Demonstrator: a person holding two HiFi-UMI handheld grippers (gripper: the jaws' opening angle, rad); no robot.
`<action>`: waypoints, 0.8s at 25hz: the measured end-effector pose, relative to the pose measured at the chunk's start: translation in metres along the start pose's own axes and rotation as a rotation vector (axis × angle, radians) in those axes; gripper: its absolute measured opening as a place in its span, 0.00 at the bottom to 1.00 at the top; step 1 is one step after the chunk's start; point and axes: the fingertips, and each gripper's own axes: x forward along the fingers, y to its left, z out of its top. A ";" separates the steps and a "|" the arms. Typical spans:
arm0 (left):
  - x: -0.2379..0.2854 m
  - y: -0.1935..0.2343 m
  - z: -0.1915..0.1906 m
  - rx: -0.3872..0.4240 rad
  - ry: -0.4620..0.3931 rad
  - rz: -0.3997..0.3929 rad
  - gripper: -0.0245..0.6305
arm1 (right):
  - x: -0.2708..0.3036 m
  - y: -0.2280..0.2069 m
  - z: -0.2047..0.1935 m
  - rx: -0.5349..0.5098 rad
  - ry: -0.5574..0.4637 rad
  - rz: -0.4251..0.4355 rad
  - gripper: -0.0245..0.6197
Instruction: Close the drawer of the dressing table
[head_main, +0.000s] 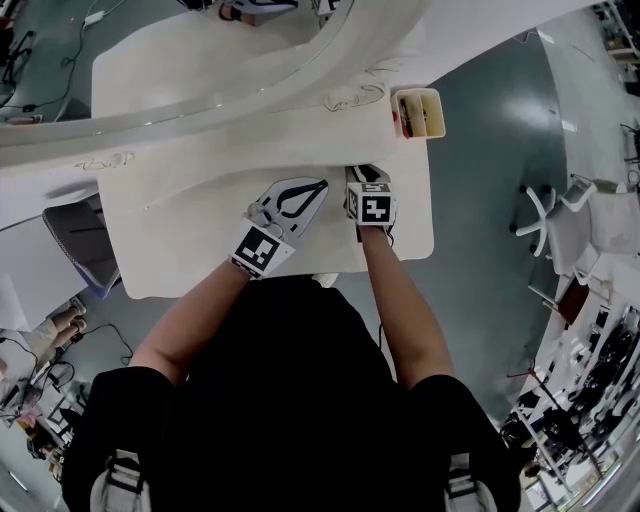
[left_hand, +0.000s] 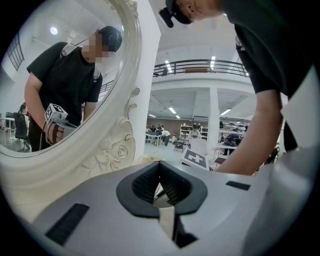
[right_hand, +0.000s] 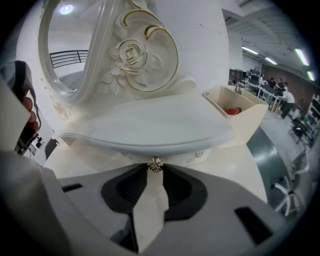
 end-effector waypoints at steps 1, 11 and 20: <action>-0.001 0.000 0.000 0.000 0.001 0.002 0.03 | 0.000 0.000 0.000 -0.004 -0.002 -0.002 0.19; -0.012 -0.012 0.006 0.010 -0.006 0.027 0.03 | -0.020 0.005 -0.011 -0.027 -0.011 0.003 0.21; -0.026 -0.034 0.017 0.027 -0.018 0.035 0.03 | -0.068 0.013 -0.001 -0.035 -0.134 0.032 0.21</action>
